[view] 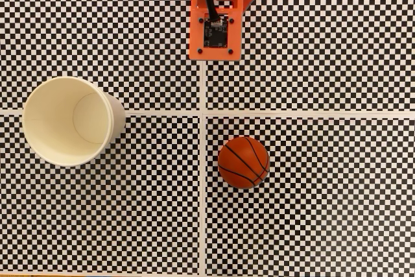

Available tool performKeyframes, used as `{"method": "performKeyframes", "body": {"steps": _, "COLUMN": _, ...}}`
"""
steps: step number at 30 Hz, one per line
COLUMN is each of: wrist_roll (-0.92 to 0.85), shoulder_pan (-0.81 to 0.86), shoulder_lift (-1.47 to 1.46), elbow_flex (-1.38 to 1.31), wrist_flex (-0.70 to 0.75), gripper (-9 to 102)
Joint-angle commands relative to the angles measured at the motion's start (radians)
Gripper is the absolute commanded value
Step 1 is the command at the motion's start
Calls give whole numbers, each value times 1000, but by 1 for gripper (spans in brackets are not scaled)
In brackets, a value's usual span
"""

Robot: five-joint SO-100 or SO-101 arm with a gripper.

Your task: Grasp basketball and place into cup.

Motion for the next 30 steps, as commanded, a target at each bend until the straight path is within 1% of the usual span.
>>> {"method": "performKeyframes", "body": {"steps": 1, "wrist_roll": -5, "shoulder_pan": -5, "shoulder_lift": 12, "elbow_flex": 34, "wrist_flex": 3, "gripper": 0}}
{"method": "performKeyframes", "body": {"steps": 28, "wrist_roll": -5, "shoulder_pan": -5, "shoulder_lift": 12, "elbow_flex": 34, "wrist_flex": 3, "gripper": 0}}
{"method": "performKeyframes", "body": {"steps": 30, "wrist_roll": 25, "shoulder_pan": -5, "shoulder_lift": 12, "elbow_flex": 34, "wrist_flex": 9, "gripper": 0}}
